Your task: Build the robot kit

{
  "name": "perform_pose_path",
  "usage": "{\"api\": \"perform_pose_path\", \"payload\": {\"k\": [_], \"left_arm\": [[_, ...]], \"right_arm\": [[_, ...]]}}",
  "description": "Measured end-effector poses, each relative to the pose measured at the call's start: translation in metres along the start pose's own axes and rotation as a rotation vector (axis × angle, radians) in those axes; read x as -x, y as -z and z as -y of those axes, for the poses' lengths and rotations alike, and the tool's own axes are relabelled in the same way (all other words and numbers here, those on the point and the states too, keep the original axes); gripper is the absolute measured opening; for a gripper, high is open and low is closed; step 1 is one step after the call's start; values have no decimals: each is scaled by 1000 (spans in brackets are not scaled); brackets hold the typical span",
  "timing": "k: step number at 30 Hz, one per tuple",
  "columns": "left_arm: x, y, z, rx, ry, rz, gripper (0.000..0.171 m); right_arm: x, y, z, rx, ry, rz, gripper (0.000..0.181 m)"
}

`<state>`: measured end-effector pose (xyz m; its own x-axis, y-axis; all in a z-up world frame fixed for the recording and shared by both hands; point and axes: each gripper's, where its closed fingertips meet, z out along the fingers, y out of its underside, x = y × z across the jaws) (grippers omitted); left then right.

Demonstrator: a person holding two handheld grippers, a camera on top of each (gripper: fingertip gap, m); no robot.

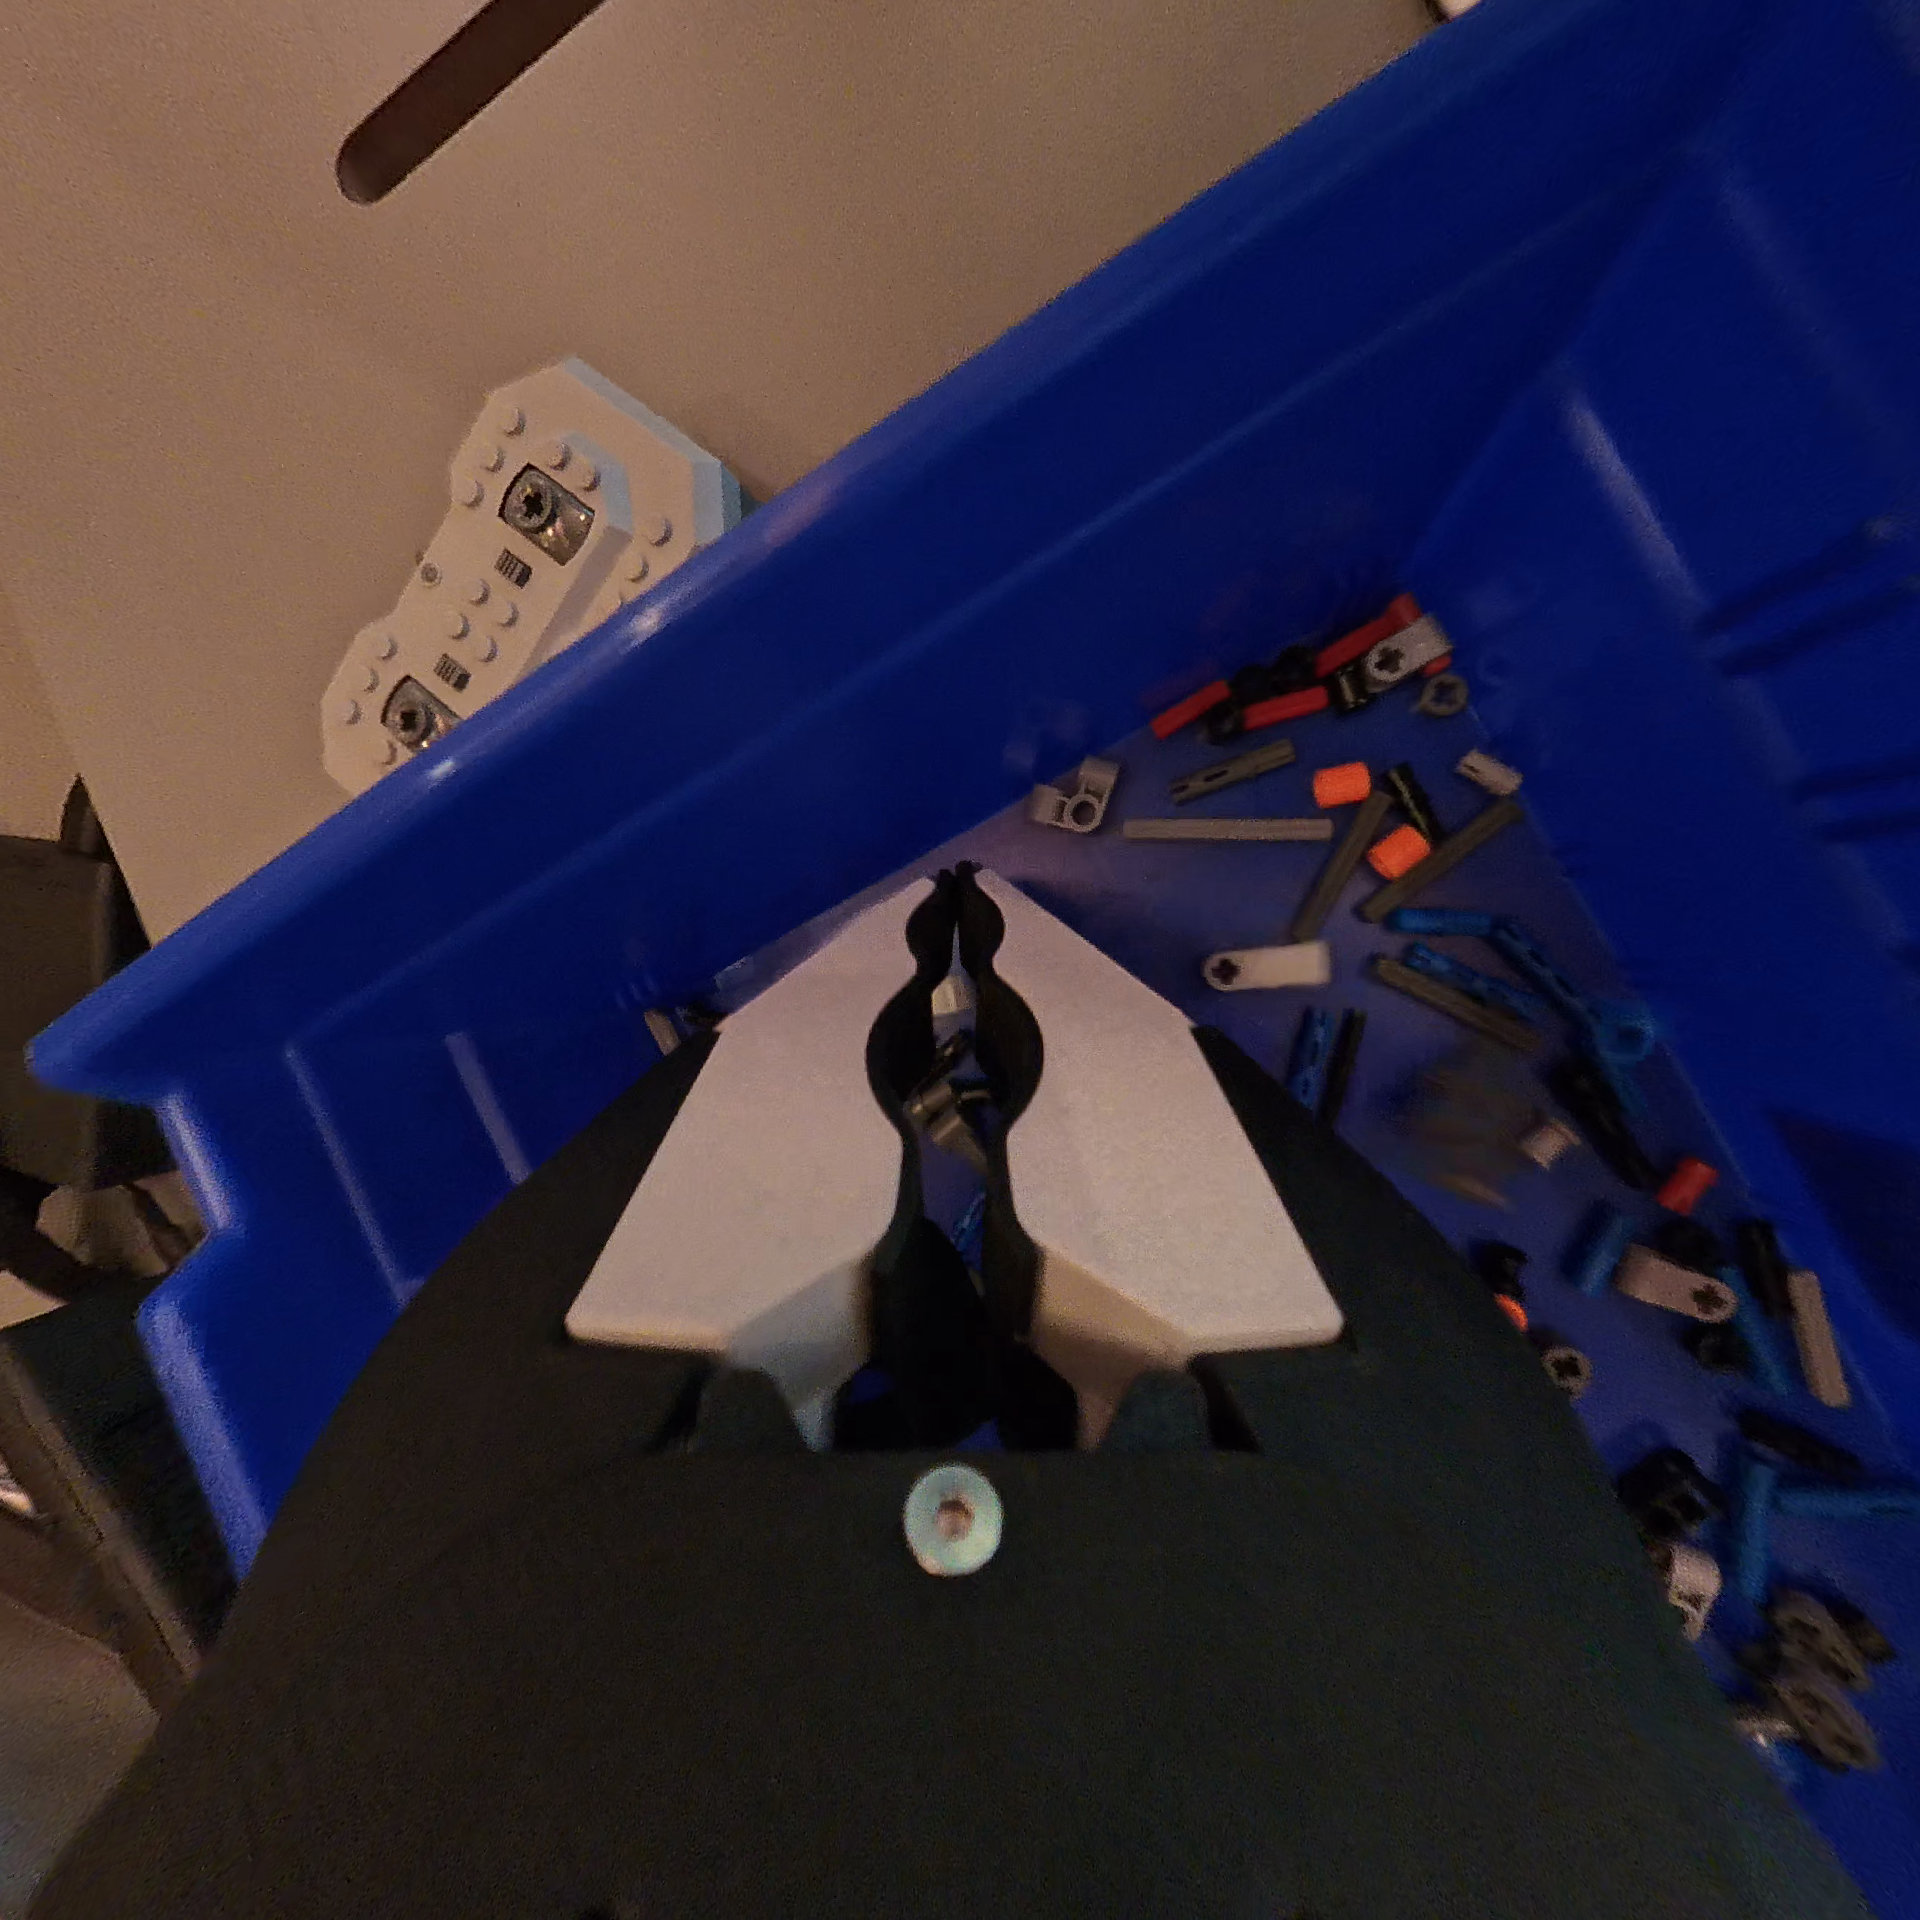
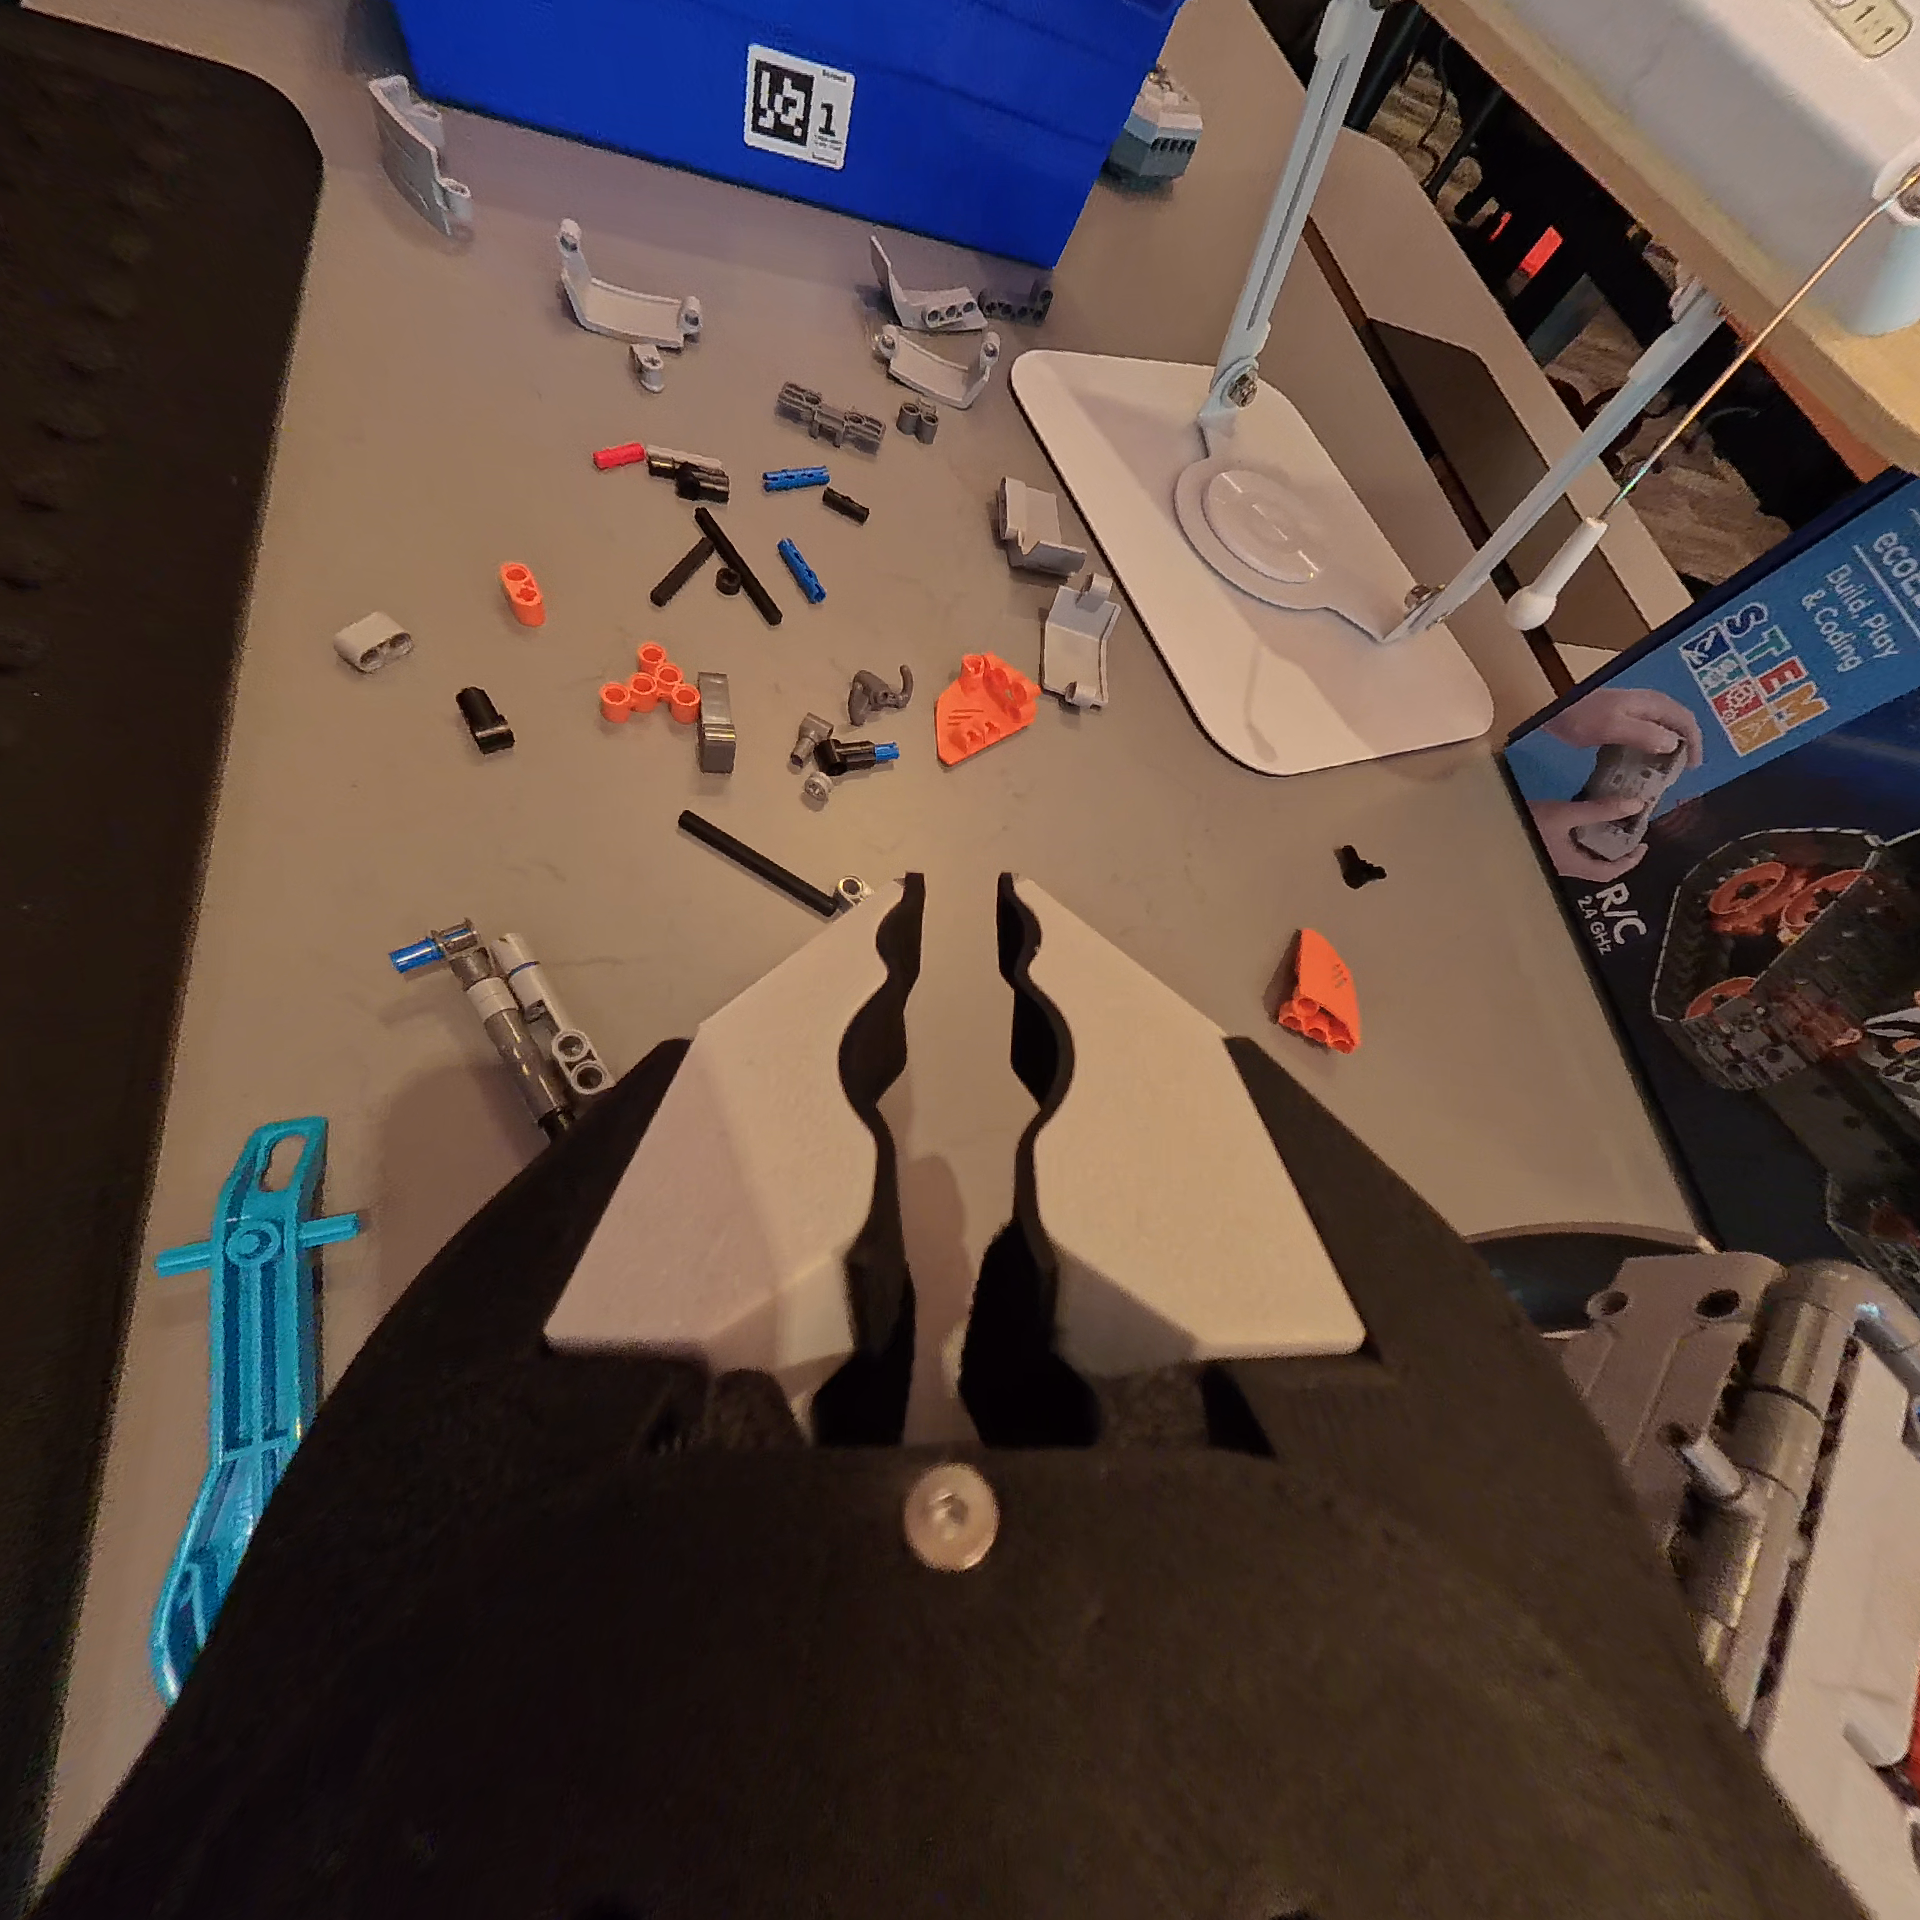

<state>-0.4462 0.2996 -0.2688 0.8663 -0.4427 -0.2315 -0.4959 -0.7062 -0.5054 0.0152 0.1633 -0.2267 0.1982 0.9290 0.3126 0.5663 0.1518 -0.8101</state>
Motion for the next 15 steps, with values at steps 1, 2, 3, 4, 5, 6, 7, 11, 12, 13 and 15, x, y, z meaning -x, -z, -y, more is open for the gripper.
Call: {"api": "perform_pose_path", "payload": {"k": [1,2,3,4,5,6,7,11,12,13,15], "left_arm": [[-1,4,0,-5,-3,1,0],[-3,6,0,-13,-1,-5,0],[-5,7,-1,-13,-1,-11,0],[-4,8,-4,-3,-5,-2,0],[0,9,-7,7,-6,20,0],[3,12,-8,5,-1,28,0],[1,15,-8,-7,9,9,5],[2,25,-10,-30,20,-2,14],[1,25,-9,-33,22,-8,17],[-1,23,-11,-19,17,-13,18],[-8,18,-13,7,-18,-39,20]], "right_arm": [[0,0,1,-1,2,1,12],[1,0,1,-2,5,2,12],[2,1,2,-3,8,2,12],[2,1,2,-3,12,1,12],[2,2,3,-4,16,0,12],[2,3,3,-6,19,-3,12],[2,5,4,-10,19,-5,12],[0,6,3,-16,7,-8,12],[0,5,3,-15,3,-5,12],[0,4,2,-13,1,-3,12],[0,3,0,-5,1,-3,12]]}}
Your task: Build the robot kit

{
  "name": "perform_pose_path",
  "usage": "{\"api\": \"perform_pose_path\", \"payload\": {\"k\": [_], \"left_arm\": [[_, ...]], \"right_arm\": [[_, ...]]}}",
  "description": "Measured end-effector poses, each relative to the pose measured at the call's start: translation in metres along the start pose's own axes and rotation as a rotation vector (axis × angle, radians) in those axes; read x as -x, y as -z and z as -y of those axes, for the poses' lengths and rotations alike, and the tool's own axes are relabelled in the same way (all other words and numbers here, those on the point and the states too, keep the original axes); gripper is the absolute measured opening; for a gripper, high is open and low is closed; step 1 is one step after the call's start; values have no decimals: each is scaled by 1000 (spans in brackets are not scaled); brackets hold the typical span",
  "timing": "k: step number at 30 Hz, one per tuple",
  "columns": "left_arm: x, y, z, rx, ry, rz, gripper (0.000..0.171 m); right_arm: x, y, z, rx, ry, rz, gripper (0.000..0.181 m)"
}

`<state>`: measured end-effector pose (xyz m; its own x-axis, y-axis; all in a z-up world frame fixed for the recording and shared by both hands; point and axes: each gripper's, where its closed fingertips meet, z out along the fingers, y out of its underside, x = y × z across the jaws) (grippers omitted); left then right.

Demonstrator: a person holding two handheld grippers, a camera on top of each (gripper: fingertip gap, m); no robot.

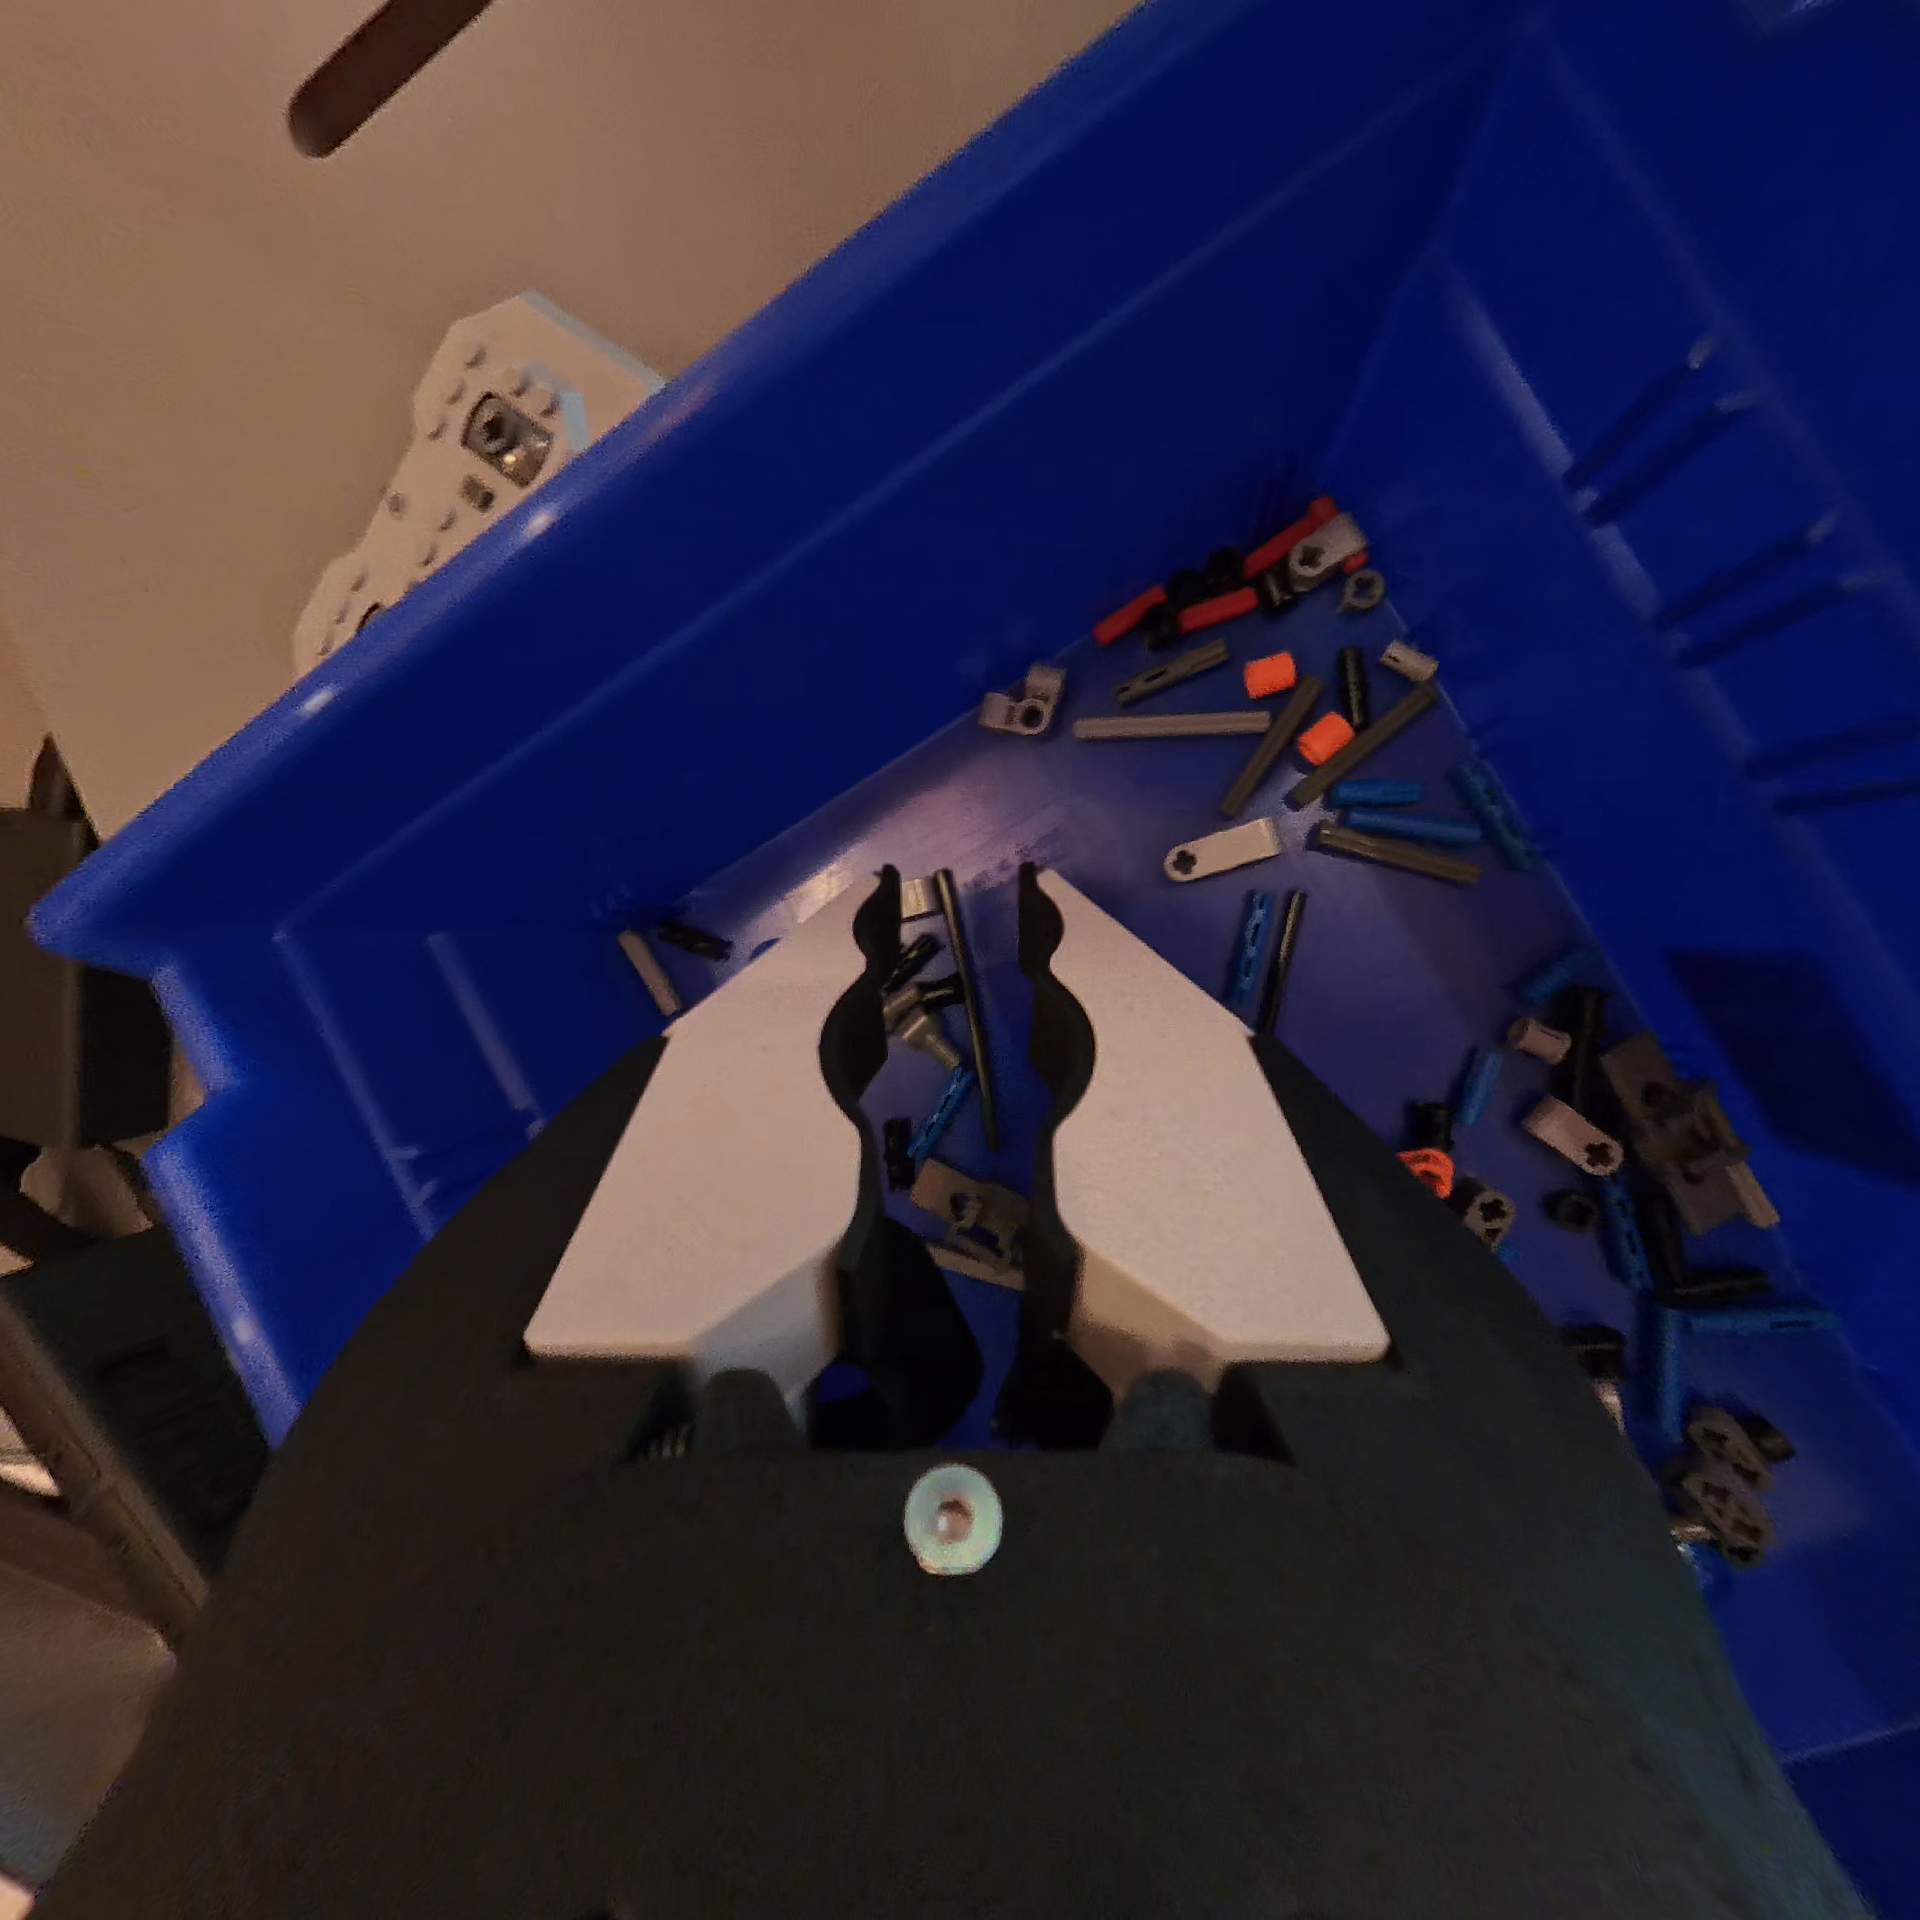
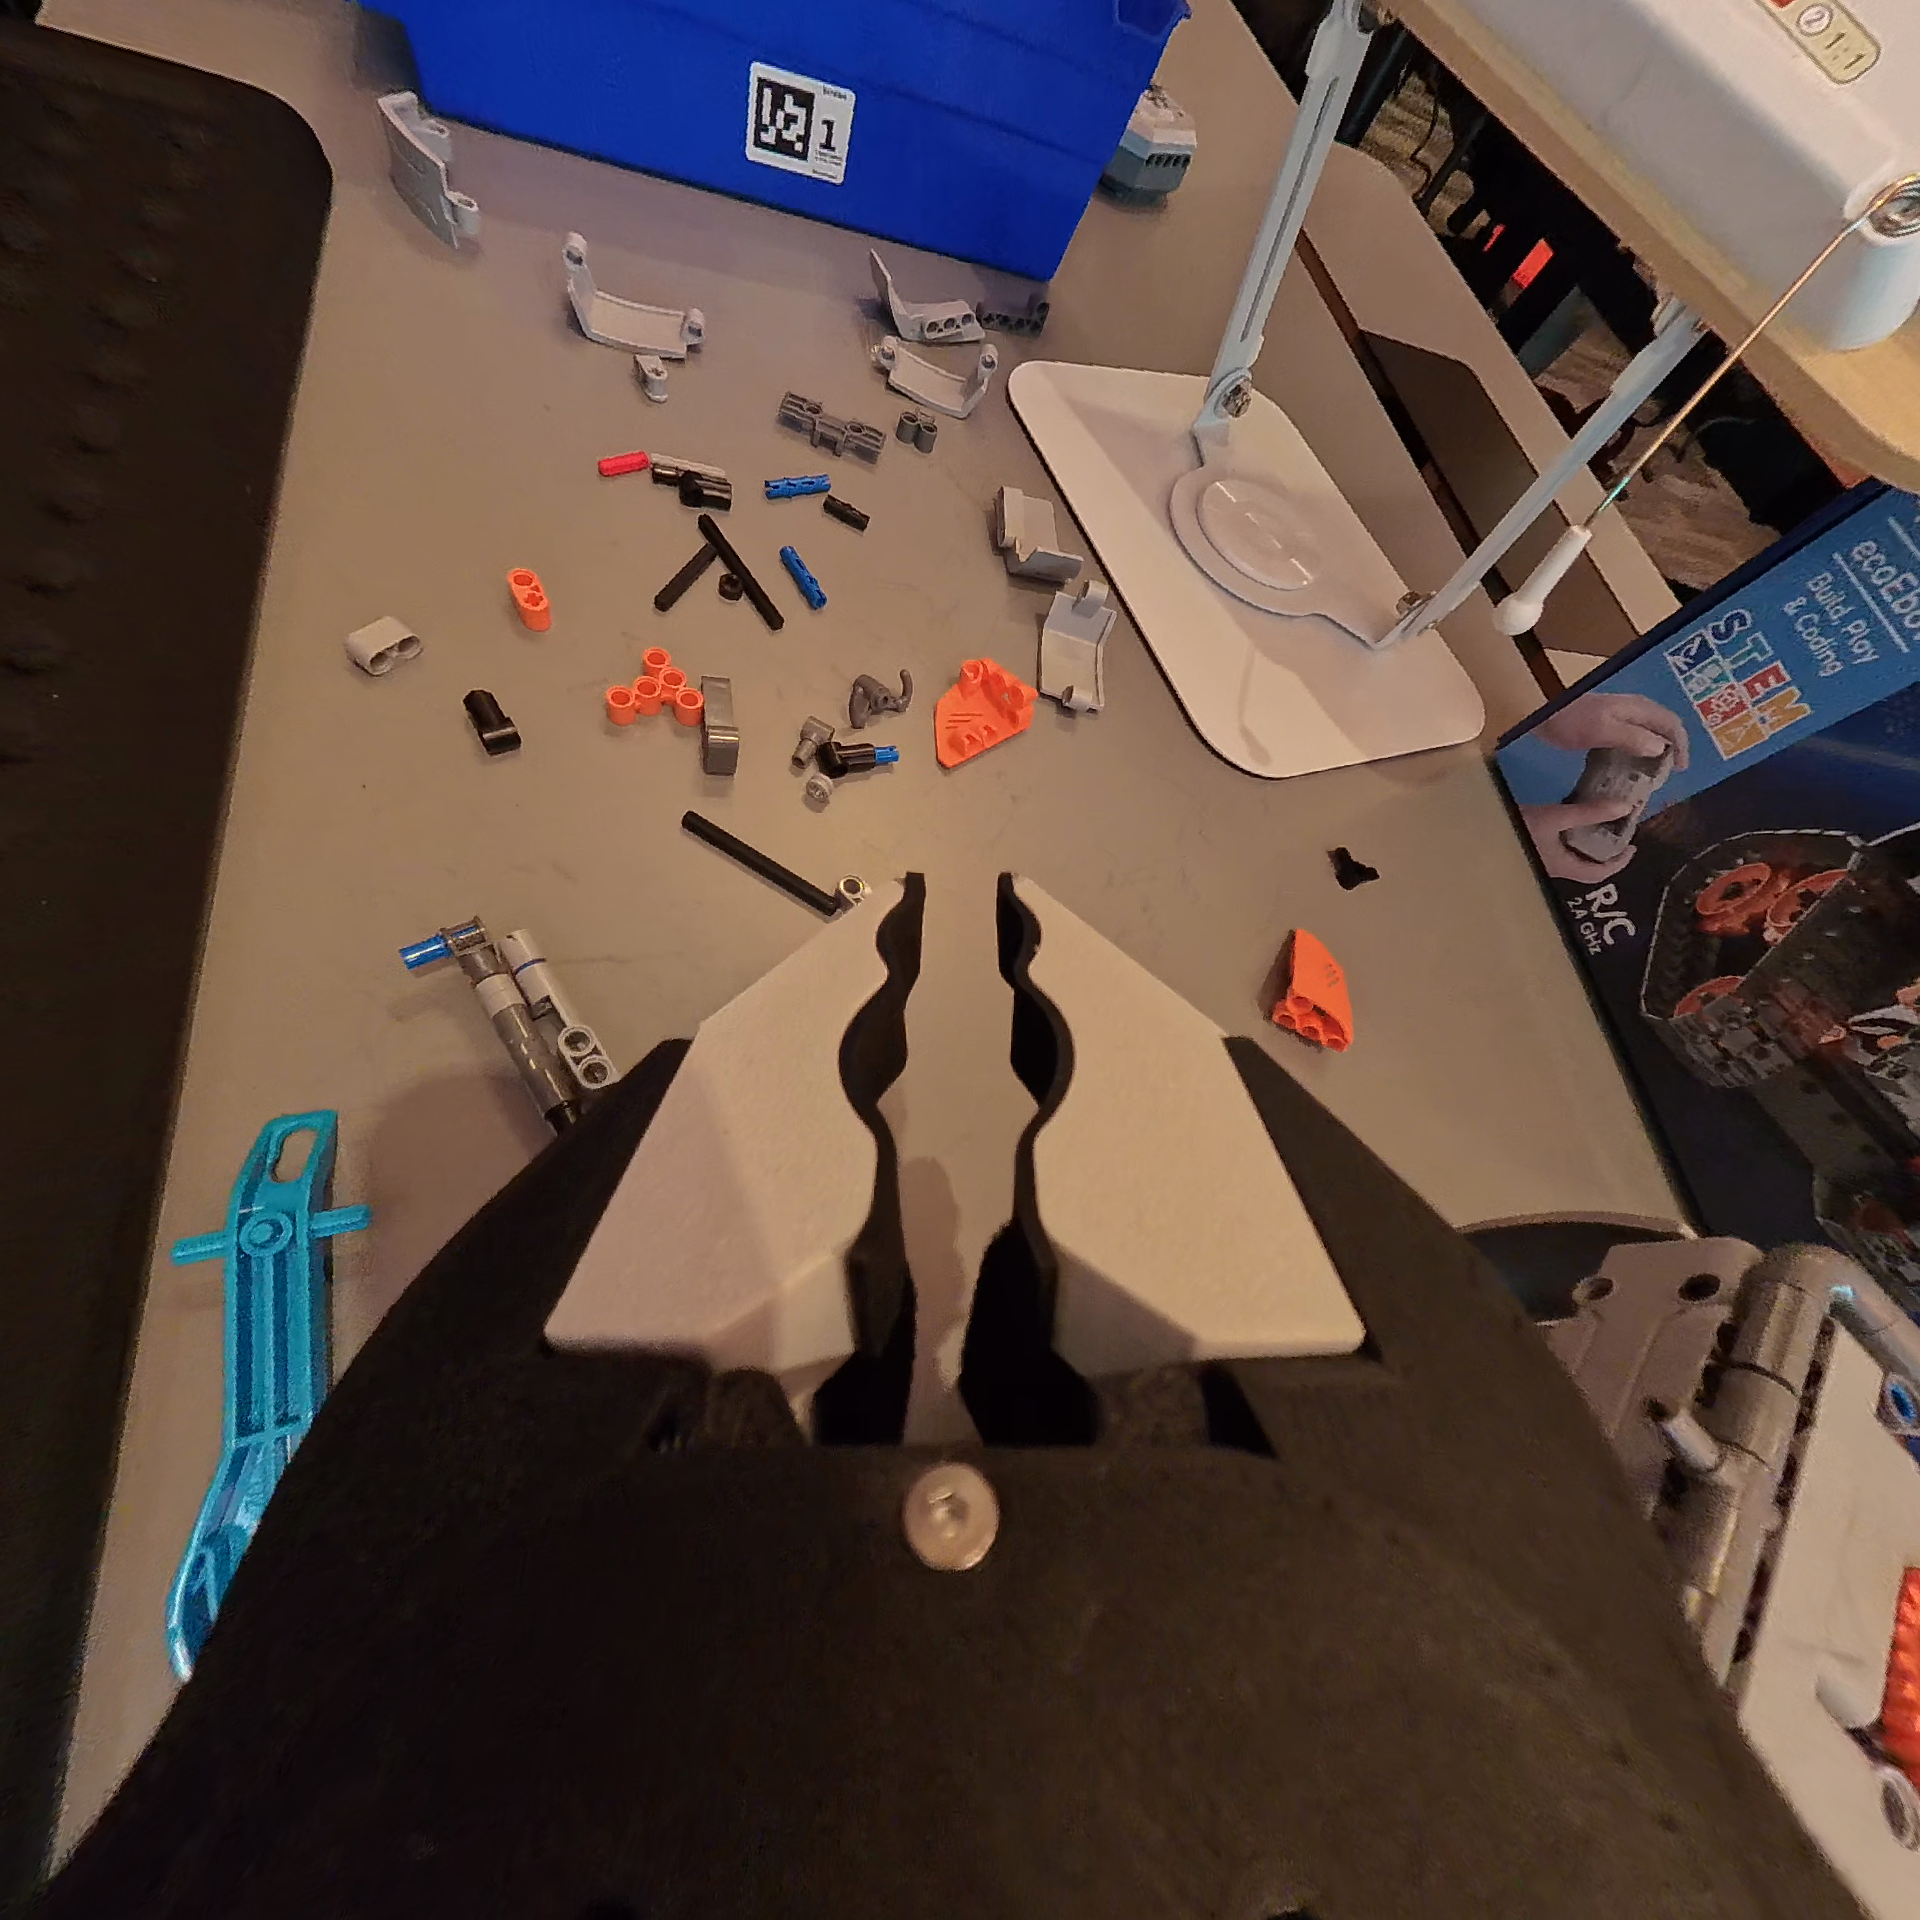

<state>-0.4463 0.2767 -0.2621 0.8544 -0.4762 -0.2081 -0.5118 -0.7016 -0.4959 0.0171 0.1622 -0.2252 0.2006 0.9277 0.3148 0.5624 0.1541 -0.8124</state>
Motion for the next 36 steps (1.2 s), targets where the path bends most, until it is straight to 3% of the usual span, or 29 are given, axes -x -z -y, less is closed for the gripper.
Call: {"api": "perform_pose_path", "payload": {"k": [7,15,23,30,36], "left_arm": [[-31,11,-2,39,-151,-141,18],[-53,4,-11,88,-216,-281,20],[-72,4,-3,83,-295,-322,19],[-92,25,-30,121,-338,-387,17],[-98,23,-37,125,-341,-384,17]], "right_arm": [[-7,-1,0,-2,-20,-19,12],[-11,-13,22,-22,-9,-67,11],[-11,-27,25,-13,-8,-59,11],[-11,-26,25,-22,-7,-54,11],[-7,-27,27,-26,7,-41,11]]}}
